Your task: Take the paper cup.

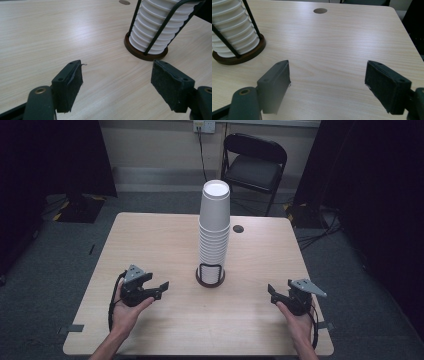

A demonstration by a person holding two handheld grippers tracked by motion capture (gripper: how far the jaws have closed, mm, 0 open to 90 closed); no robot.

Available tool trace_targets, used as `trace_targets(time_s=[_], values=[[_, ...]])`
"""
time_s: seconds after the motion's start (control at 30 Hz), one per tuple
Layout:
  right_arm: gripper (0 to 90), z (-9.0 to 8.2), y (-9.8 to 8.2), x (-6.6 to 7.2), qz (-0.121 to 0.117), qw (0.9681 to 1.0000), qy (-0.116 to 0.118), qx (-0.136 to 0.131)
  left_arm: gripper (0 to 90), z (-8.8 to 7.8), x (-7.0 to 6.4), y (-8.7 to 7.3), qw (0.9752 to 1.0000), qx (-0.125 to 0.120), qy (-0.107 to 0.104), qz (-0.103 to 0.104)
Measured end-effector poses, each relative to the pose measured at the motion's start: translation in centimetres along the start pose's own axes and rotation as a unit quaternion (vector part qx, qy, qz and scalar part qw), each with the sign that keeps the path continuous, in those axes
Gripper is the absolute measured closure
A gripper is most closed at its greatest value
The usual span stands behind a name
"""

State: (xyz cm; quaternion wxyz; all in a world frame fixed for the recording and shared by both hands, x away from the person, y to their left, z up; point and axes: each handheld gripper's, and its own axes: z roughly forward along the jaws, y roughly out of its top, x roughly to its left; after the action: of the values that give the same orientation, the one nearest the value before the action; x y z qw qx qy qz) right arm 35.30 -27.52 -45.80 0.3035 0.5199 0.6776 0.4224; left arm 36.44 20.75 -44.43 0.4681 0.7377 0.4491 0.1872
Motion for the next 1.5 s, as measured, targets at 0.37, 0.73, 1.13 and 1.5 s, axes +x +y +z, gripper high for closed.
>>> trace_targets(time_s=[0.37, 0.73, 1.13, 1.5], values=[[20.2, -0.5, 0.0, 0.1, 0.000, 1.0000, 0.007, -0.001, 23.8, -0.3, -0.4, 0.4, 0.9999, -0.007, -0.012, -0.002], [20.5, -0.7, 0.3, 1.0, -0.010, 0.9993, 0.037, -0.001, 23.6, -0.3, -0.8, 0.4, 0.9997, -0.007, -0.021, 0.008], [19.2, -2.2, 2.6, 3.4, -0.027, 0.9955, 0.081, -0.040, 23.7, -0.5, -1.1, 0.2, 0.9996, -0.005, -0.021, 0.020], [18.2, -2.8, 4.9, 5.0, -0.049, 0.9880, 0.138, -0.048, 23.6, -0.3, -1.3, 0.0, 0.9994, 0.001, -0.022, 0.025]])
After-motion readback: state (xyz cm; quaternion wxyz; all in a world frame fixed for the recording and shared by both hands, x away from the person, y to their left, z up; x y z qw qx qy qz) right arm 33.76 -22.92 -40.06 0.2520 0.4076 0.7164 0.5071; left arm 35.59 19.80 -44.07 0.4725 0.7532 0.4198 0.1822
